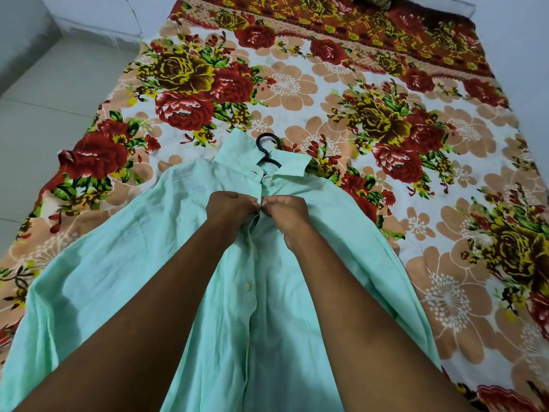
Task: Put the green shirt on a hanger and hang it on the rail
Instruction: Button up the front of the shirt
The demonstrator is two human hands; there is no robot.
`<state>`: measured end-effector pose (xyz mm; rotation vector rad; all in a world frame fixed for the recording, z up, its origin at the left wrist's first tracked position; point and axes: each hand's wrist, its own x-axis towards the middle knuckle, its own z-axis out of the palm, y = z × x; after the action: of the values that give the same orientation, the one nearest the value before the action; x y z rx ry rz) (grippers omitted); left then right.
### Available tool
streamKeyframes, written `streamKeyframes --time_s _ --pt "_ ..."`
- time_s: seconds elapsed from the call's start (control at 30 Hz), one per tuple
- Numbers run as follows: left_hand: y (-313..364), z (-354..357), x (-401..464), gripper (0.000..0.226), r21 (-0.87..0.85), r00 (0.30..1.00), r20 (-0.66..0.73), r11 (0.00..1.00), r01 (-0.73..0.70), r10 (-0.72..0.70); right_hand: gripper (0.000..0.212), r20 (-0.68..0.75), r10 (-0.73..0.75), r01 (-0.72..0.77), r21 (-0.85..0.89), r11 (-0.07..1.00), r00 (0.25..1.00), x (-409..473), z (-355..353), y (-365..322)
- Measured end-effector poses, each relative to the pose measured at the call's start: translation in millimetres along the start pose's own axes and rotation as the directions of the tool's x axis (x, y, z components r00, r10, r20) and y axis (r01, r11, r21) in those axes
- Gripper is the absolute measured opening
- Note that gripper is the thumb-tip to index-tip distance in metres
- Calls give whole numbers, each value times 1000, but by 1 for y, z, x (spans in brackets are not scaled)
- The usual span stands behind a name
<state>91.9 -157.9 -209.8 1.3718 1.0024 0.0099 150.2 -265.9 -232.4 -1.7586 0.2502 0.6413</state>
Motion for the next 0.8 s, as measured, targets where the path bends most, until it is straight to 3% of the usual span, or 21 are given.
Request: streamKeyframes --time_s 0.23,0.33,0.67,0.8 --pt "0 5 1 13 78 999 -35 997 -22 25 20 111 -4 6 -15 1000 994 -6 -11 -3" --pt "-2 6 1 17 78 999 -9 996 -37 37 7 92 -33 34 -2 999 995 -5 -11 0" --pt "-6 6 11 9 79 1000 -2 997 -9 9 11 6 -107 107 -121 987 994 0 -9 8" --pt "0 9 17 14 135 998 -30 989 56 -52 13 -37 -252 224 -350 910 967 0 -12 7"
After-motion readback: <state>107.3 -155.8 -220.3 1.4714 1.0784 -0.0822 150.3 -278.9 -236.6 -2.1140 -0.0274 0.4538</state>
